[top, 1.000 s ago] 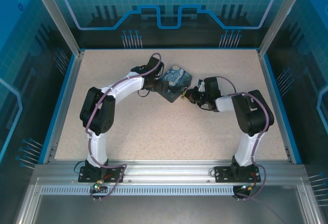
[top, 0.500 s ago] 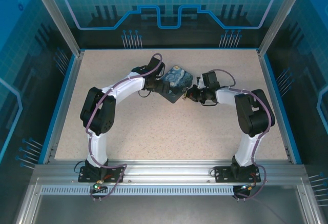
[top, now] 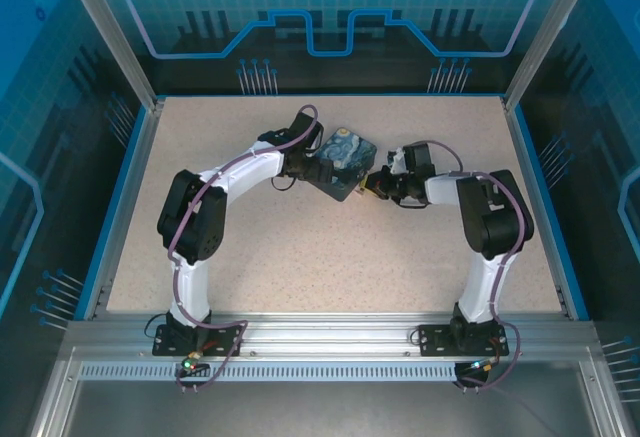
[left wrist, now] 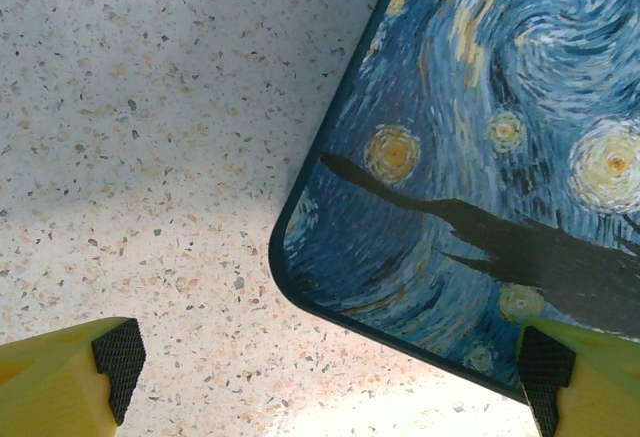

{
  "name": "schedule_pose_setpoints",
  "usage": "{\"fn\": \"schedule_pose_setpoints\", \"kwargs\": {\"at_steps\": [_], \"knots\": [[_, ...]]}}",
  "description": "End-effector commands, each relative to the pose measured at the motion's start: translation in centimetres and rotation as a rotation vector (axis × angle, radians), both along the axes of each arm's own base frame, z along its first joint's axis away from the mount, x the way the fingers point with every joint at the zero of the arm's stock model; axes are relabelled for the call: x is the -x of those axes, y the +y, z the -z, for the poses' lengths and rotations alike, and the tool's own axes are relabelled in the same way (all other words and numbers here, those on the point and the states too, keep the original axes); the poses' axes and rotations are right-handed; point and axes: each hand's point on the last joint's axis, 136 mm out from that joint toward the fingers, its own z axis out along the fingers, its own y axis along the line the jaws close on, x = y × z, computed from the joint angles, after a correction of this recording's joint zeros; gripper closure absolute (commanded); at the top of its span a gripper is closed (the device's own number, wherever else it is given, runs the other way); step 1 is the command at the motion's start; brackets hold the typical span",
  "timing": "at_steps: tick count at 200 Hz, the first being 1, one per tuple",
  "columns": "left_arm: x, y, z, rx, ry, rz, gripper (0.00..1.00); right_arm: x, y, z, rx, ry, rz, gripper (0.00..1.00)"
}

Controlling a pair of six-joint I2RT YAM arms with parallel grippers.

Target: Unlock the padlock with the key

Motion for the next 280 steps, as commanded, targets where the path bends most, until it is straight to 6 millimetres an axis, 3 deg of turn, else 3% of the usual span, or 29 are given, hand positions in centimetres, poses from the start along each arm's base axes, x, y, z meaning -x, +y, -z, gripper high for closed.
{"fn": "schedule_pose_setpoints", "kwargs": {"at_steps": [1,59,89,136,176,211,248,280], "knots": [[3.6,3.3,4.9,-0.154,0.194,-0.009,0.03,-1.4,0.1,-1.3,-0.110,-0.032,0.027,1.00],[4.0,2.9,4.9,-0.187,0.185,0.031,0.03,-2.5,0.0,-2.4,-0.170,-0.060,0.065,1.00],[4.1,2.8,5.1,-0.191,0.175,0.041,0.03,-2.6,-0.6,-1.6,-0.129,-0.038,0.091,1.00],[4.1,2.8,5.2,-0.196,0.170,0.043,0.03,-2.3,-3.4,0.5,-0.016,0.008,0.172,1.00],[4.1,2.7,5.2,-0.190,0.165,0.042,0.03,-2.5,-3.6,0.8,0.000,0.010,0.161,1.00],[4.0,2.7,4.7,-0.185,0.151,0.041,0.03,-2.5,-3.5,0.1,-0.009,-0.005,0.150,1.00],[3.4,2.6,4.0,-0.176,0.133,0.034,0.01,-2.1,-3.5,-2.0,-0.010,-0.048,0.141,1.00],[2.6,2.4,2.5,-0.163,0.104,0.026,0.01,-0.4,-4.1,-3.2,0.015,-0.043,0.139,1.00]]}}
